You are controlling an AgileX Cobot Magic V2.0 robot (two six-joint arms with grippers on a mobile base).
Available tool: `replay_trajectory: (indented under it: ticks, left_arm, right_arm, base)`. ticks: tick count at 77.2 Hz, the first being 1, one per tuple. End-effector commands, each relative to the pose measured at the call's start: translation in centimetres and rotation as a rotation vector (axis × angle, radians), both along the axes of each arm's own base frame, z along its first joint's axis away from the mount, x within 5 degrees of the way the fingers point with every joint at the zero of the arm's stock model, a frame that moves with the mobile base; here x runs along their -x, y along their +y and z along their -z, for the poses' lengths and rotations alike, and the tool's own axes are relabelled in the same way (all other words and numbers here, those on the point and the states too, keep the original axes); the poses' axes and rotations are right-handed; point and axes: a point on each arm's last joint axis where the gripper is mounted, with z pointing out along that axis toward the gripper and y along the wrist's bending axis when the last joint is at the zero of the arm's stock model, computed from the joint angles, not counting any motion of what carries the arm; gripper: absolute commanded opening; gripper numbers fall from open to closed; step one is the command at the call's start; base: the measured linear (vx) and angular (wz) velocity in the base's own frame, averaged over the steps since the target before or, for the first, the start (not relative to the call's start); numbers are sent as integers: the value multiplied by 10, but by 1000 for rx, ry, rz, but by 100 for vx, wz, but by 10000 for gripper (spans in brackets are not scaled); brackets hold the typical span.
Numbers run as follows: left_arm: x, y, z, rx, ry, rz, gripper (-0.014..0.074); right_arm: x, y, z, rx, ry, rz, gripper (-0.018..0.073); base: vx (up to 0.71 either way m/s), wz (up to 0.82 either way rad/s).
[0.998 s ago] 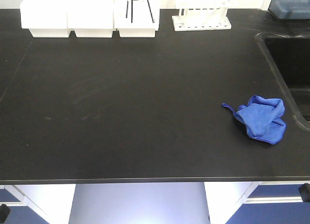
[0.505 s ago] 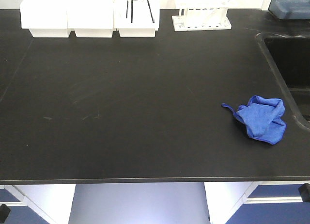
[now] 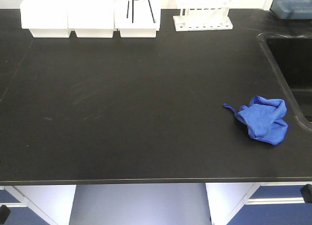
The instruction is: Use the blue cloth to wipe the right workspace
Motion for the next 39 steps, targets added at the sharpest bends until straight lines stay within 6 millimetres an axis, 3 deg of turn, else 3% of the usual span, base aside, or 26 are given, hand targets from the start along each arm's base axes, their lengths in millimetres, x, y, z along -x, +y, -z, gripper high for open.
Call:
replay_trajectory:
  ticks: [1,39]
  left_arm:
    - [0,0,-16,21,-102,-4,-6]
    - [0,0,-16,21,-102,-4,-6]
  right_arm:
    - [0,0,-3,5,-78,4,-4]
    - [0,0,-3,5,-78,4,-4]
  base:
    - [0,0]
    - [0,0]
